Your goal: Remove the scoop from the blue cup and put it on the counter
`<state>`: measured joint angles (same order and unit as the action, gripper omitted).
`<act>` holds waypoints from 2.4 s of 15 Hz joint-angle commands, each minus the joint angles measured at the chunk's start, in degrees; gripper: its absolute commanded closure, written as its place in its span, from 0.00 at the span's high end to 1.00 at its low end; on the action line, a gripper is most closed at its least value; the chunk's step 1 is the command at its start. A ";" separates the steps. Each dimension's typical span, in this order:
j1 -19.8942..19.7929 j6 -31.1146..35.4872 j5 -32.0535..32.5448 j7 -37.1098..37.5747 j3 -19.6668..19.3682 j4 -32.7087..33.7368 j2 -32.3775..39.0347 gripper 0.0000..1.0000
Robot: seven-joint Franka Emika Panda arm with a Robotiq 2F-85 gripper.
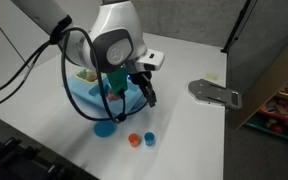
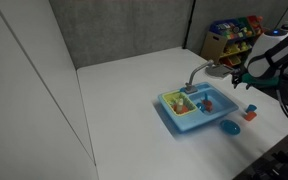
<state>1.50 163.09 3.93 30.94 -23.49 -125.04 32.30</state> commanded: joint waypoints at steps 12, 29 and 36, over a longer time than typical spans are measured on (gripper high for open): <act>2.06 -16.48 1.88 -7.99 6.36 -3.37 -19.64 1.00; 0.17 -49.33 -0.36 -13.50 20.63 0.76 -39.22 1.00; 0.74 -53.45 -6.97 -20.94 22.56 1.71 -44.96 1.00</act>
<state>2.90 112.47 -0.96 12.66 -2.04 -124.51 -10.81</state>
